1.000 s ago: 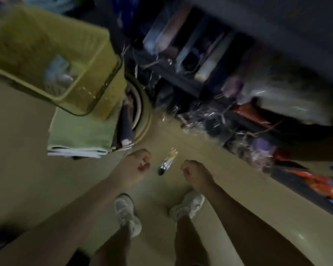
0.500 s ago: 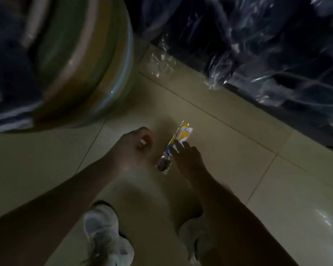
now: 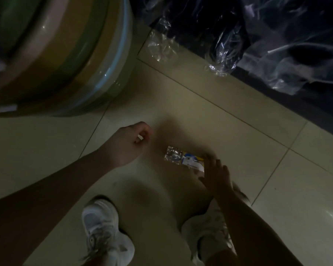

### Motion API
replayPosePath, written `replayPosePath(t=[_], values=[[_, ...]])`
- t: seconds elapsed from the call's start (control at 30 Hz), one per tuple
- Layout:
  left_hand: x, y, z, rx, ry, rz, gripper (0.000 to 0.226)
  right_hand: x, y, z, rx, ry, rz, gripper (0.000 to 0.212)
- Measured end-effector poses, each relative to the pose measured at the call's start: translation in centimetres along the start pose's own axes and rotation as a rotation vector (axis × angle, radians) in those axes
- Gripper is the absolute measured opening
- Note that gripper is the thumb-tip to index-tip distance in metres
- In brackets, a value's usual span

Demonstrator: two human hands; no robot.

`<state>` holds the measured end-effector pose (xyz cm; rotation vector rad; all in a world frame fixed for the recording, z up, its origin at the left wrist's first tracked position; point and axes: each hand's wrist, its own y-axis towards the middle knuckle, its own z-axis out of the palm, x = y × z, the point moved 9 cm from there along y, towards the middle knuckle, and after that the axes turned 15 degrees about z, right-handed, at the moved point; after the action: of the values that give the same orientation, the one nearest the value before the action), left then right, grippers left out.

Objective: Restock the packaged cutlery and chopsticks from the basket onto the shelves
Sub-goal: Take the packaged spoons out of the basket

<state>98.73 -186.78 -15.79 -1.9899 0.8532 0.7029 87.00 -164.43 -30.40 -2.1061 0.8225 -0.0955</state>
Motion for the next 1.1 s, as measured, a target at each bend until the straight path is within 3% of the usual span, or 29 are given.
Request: replayPosePath(t=[0.1,0.33,0.4,0.47,0.53,0.63,0.8,0.9,1.1], values=[[0.4,0.1,0.9,0.021,0.001,0.012,0.012,0.3,0.1,-0.2,-0.038,0.131,0.110,0.080],[0.4,1.1,0.9,-0.027,-0.003,0.025,0.009,0.9,1.3,-1.6,-0.174,0.066,0.094,0.036],[-0.2,0.7,0.6,-0.036,-0.018,0.026,0.008,0.9,0.9,-0.5,-0.044,0.135,0.077,0.030],[-1.9,-0.1,-0.2,-0.046,-0.024,0.043,0.007,-0.1,-0.6,-0.7,0.115,0.340,0.136,0.026],[-4.2,-1.4,-1.2,-0.047,-0.033,0.052,0.007,-1.7,-2.9,-3.5,0.169,0.591,0.203,0.013],[-8.9,-3.5,-3.0,-0.030,-0.064,0.047,0.010,-3.9,-7.3,-10.9,0.179,0.928,0.146,0.012],[-20.4,-8.4,-8.3,-0.094,-0.211,0.057,0.015,-7.7,-18.8,-28.3,0.229,1.250,-0.076,0.013],[-28.6,-12.0,-13.9,-0.197,-0.386,0.079,0.007,-9.3,-26.5,-38.5,0.306,1.360,-0.199,0.014],[-42.5,-18.1,-26.5,-0.427,-0.658,0.211,0.008,-9.3,-38.4,-54.8,0.233,1.362,-0.412,0.026]])
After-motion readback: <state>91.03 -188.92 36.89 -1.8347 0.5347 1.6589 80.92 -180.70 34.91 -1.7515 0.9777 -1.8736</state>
